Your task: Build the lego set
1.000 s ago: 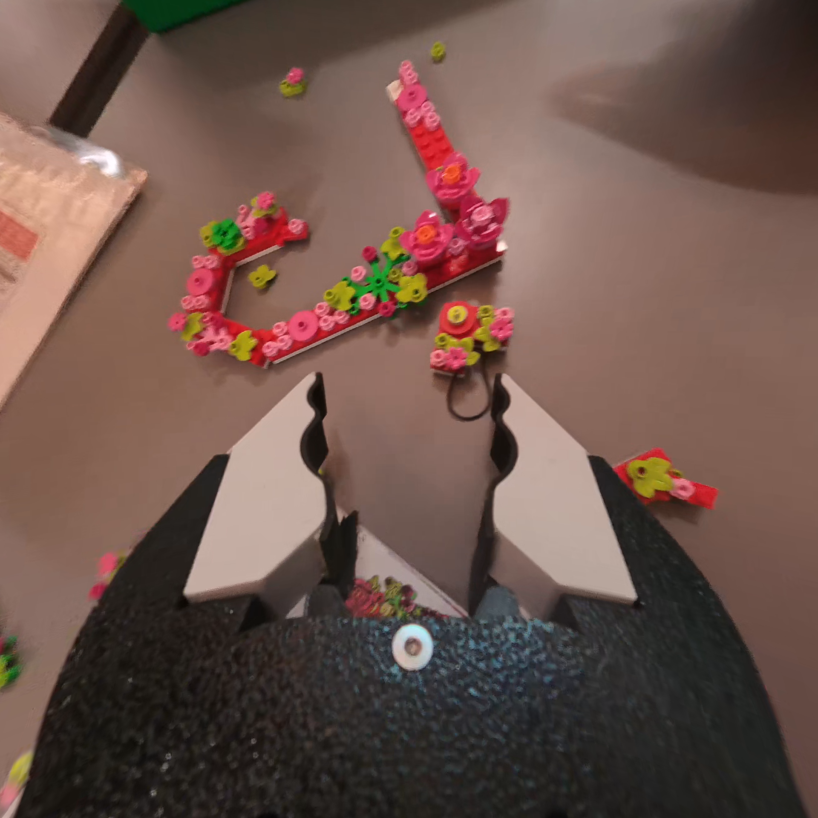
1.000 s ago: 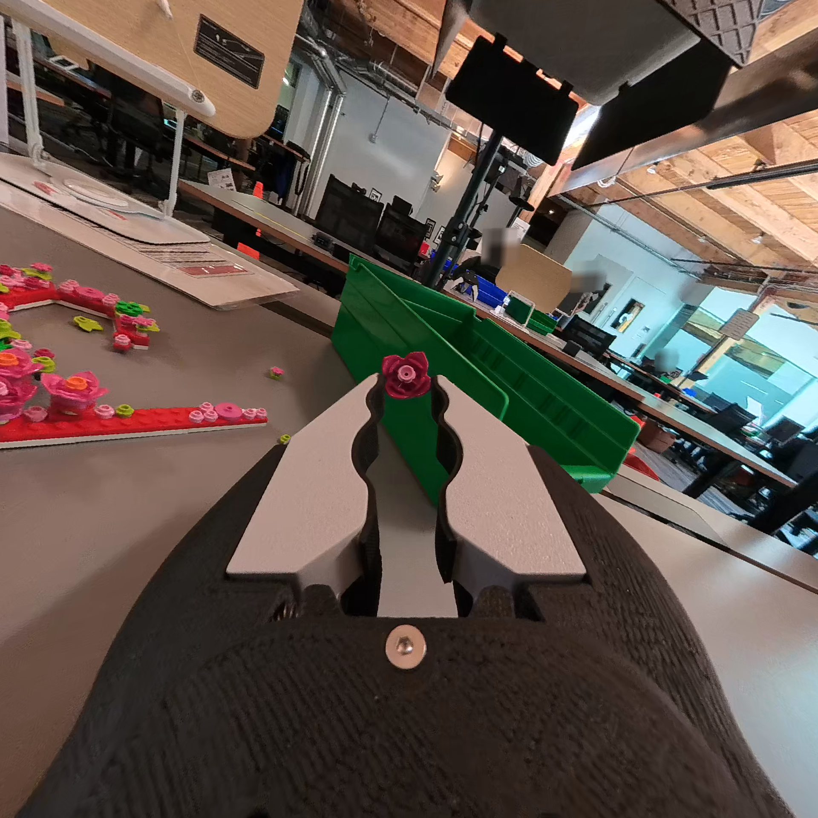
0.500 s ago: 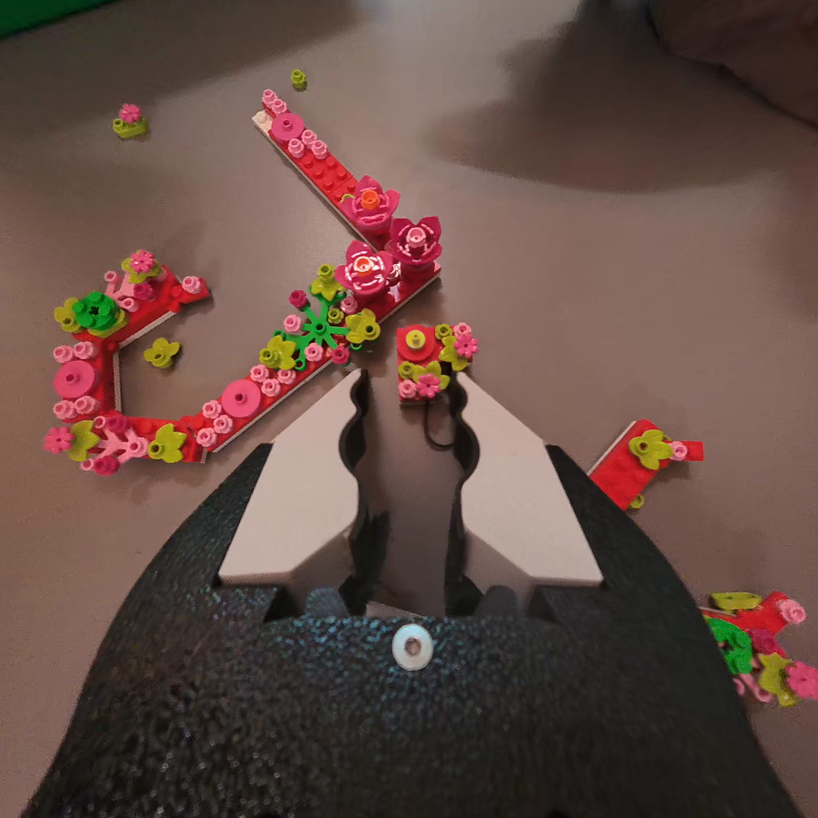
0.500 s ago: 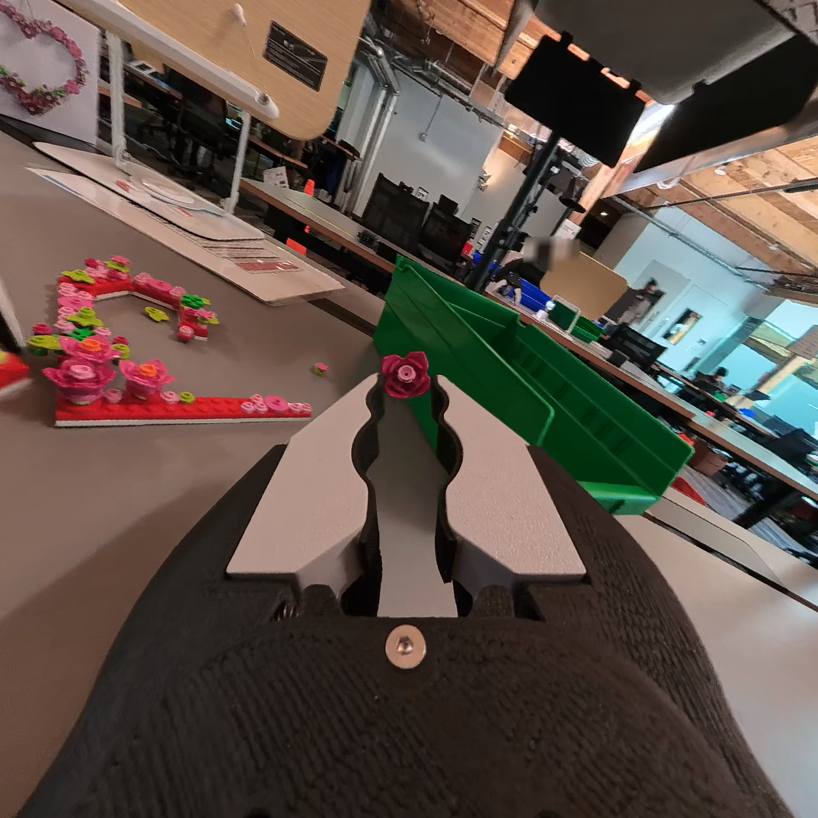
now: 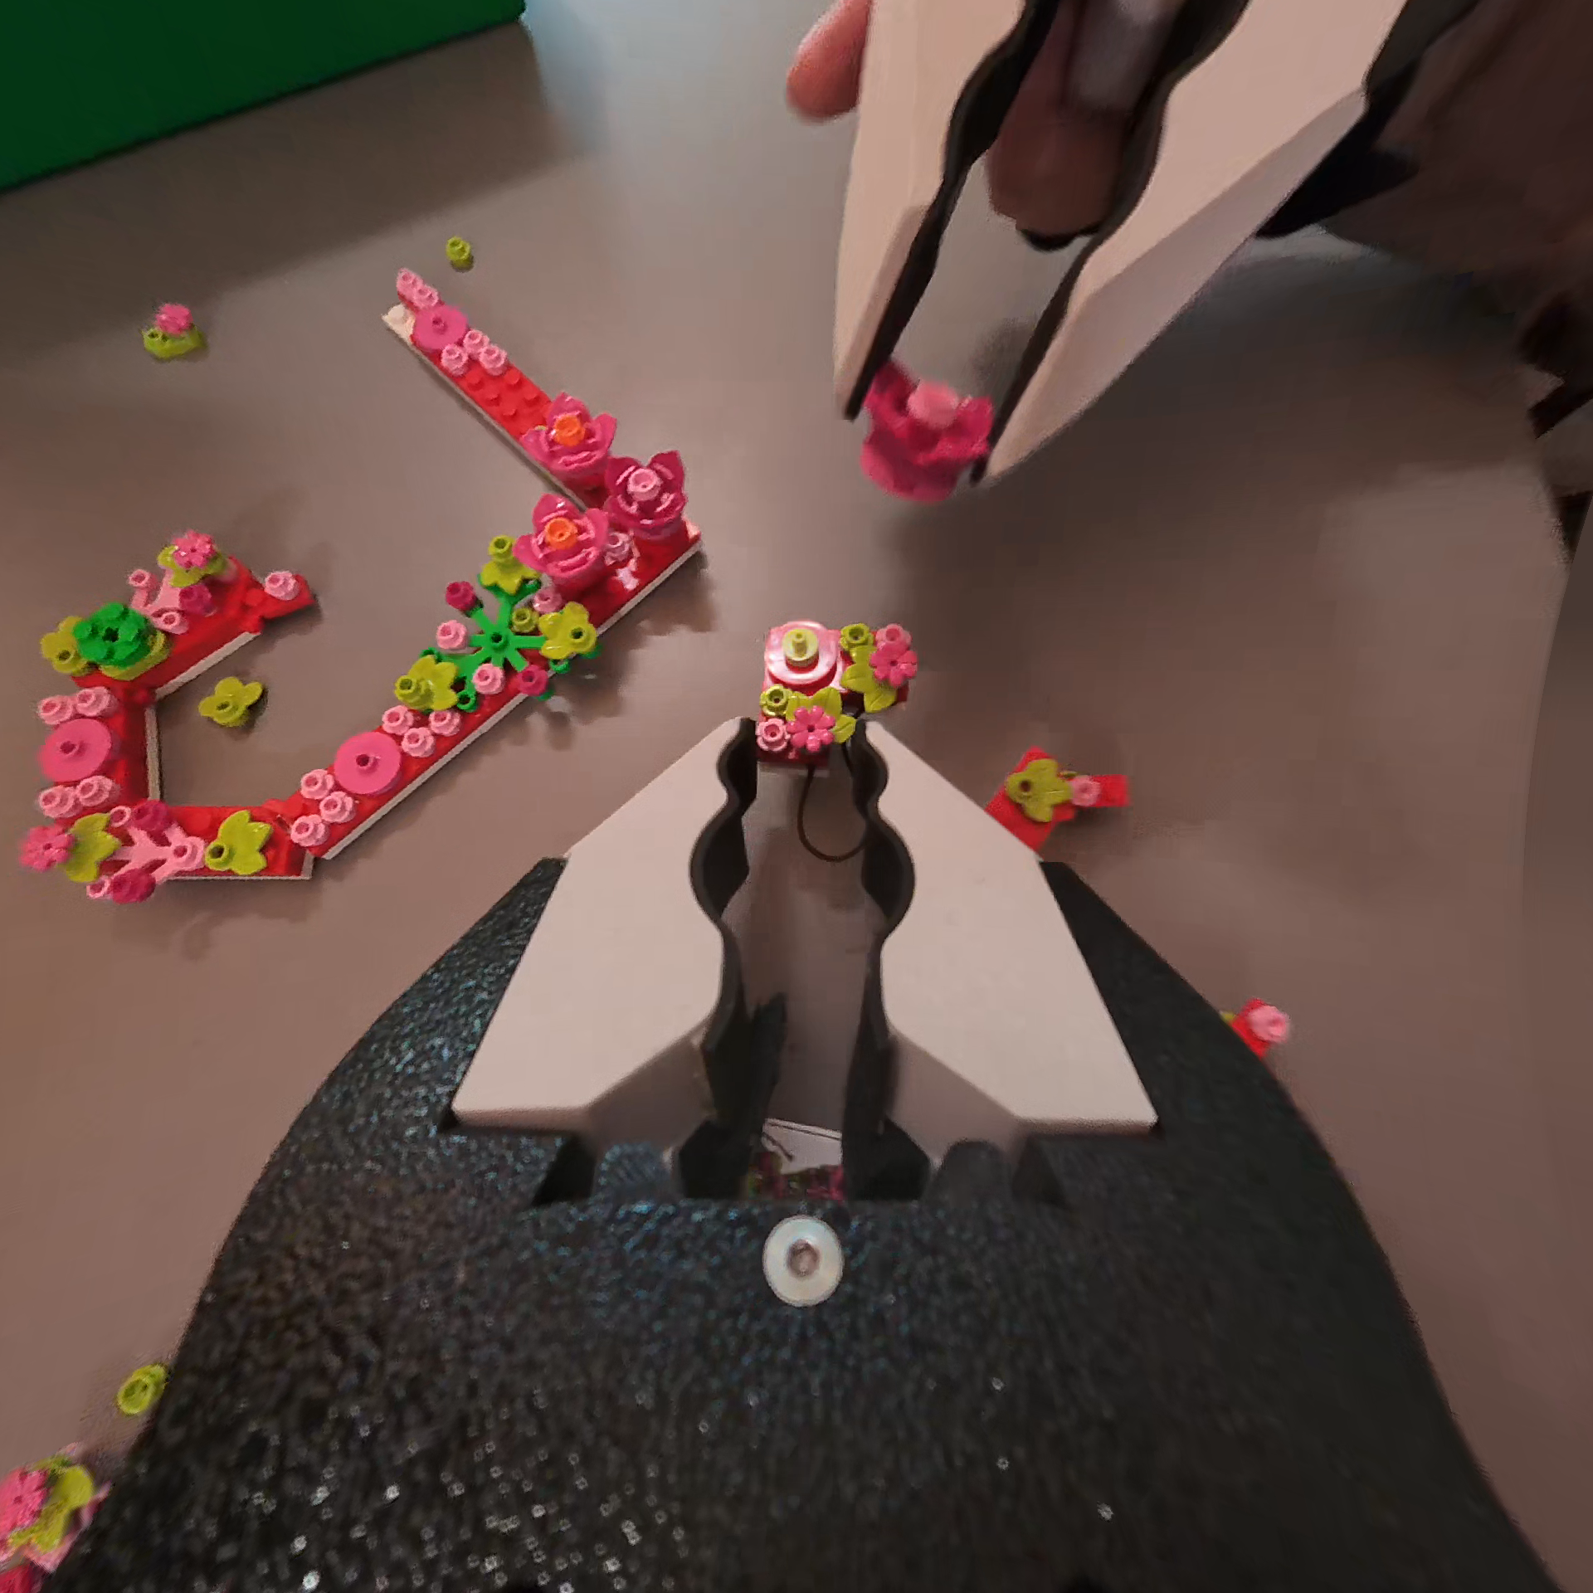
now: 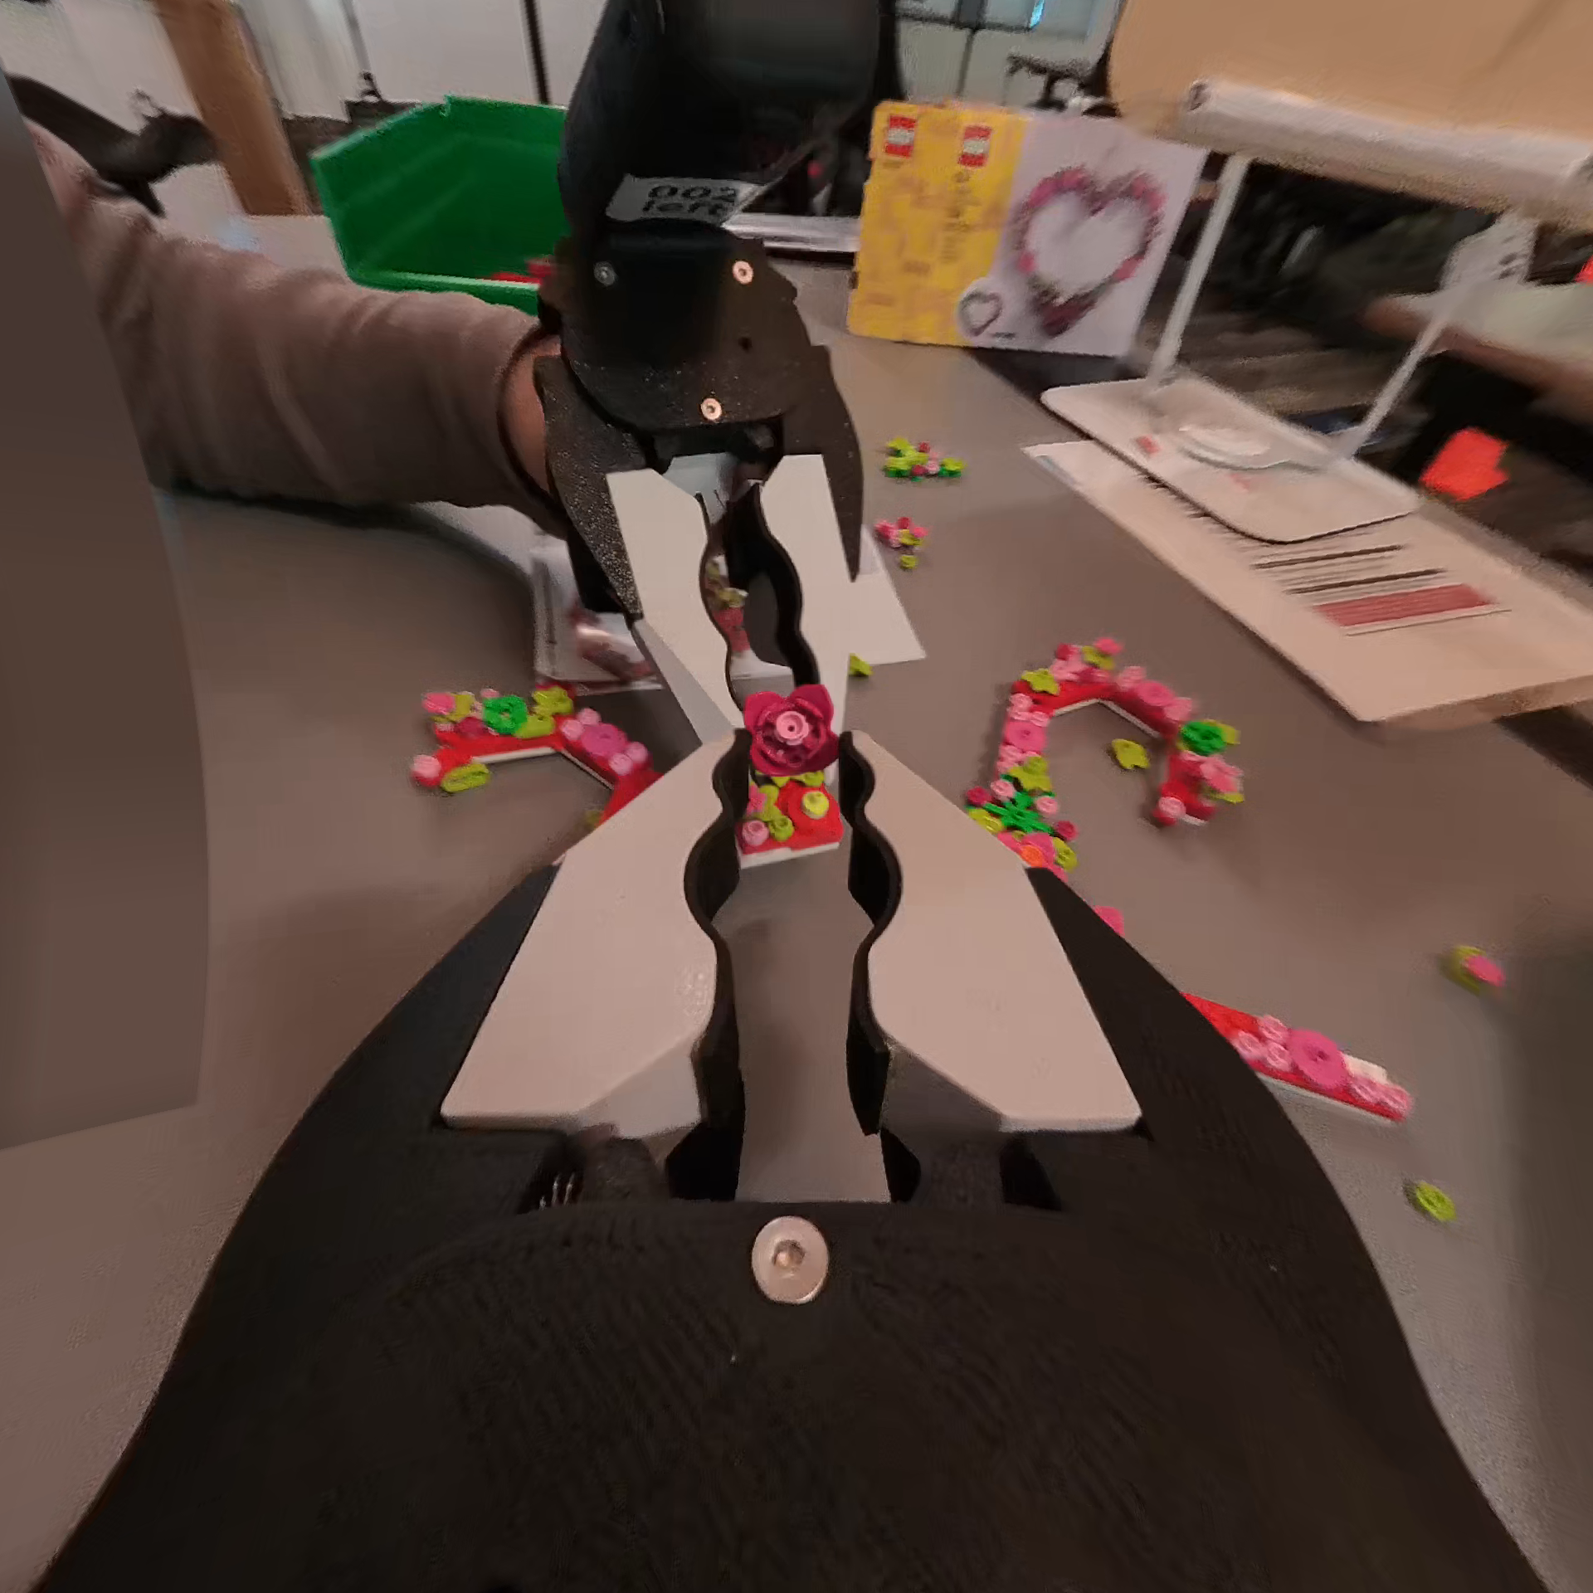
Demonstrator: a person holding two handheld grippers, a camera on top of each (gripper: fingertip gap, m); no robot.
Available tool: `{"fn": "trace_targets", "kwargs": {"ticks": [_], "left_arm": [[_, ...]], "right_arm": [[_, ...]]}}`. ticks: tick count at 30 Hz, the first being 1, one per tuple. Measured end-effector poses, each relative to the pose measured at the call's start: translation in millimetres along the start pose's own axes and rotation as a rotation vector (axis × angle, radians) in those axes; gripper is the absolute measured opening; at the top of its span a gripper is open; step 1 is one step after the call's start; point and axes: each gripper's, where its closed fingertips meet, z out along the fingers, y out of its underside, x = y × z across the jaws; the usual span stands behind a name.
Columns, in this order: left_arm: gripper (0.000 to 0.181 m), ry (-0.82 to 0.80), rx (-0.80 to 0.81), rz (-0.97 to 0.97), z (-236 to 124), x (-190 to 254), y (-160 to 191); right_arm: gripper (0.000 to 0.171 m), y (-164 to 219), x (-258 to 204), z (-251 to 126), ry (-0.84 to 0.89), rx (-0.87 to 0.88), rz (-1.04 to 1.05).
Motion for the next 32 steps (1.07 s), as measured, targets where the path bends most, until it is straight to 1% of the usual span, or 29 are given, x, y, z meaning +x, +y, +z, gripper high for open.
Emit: {"fn": "trace_targets", "kwargs": {"ticks": [3,6,9,12,17,23,28,32], "left_arm": [[0.020,0.037,-0.009,0.016,-7.4,12.6,-6.1],[0.020,0.023,-0.007,0.051,-22.4,16.8,-16.1],[0.019,0.029,0.023,0.058,-45.9,25.0,-31.5],[0.019,-0.007,0.069,0.092,-75.9,29.9,-47.8],[0.019,-0.076,0.126,0.154,-124.4,36.9,-63.2],[0.015,-0.105,0.190,0.191,-156.0,41.3,-71.5],[0.015,-0.136,0.250,0.203,-172.3,35.7,-77.2],[0.015,-0.156,0.340,0.206,-190.6,33.8,-87.2]], "right_arm": [[0.018,-12.7,-9.5,3.7,-0.112,-0.036,0.079],[0.018,-31.0,-13.5,1.5,-0.180,-0.042,0.132],[0.018,-56.3,-20.2,-1.0,-0.231,-0.037,0.153],[0.018,-82.5,-27.1,0.6,-0.265,-0.060,0.162],[0.018,-102.2,-39.1,12.8,-0.232,-0.249,0.005],[0.018,-132.7,-51.0,25.6,-0.205,-0.329,-0.060],[0.018,-150.1,-49.5,29.9,-0.169,-0.334,-0.058],[0.019,-177.0,-50.5,30.8,-0.164,-0.245,-0.014]]}}
